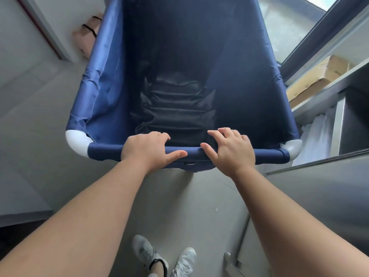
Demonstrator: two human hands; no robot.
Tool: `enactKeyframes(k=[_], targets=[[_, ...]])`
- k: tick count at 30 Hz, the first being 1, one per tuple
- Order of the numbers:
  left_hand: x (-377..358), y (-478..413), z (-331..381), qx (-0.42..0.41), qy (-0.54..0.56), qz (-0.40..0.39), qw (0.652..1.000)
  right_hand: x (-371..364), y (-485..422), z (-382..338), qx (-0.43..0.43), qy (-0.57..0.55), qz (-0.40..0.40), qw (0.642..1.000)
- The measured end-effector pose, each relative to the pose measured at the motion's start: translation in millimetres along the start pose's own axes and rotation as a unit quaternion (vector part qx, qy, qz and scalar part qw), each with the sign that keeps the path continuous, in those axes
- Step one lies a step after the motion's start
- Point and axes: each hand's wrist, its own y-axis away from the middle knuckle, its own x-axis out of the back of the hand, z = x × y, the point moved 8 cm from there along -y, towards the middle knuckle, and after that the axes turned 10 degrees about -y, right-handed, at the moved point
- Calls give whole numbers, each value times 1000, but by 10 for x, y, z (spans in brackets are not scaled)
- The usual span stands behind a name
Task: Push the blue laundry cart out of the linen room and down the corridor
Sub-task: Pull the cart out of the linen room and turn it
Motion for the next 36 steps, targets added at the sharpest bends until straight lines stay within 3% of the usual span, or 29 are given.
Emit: enactKeyframes(k=[14, 36], targets=[[10, -156, 109, 40, -31, -6, 999, 41, -308, 129, 32, -15, -1, 999], [121, -336, 394, 188, -2, -8, 982, 148, -1053, 361, 194, -39, -20, 980]])
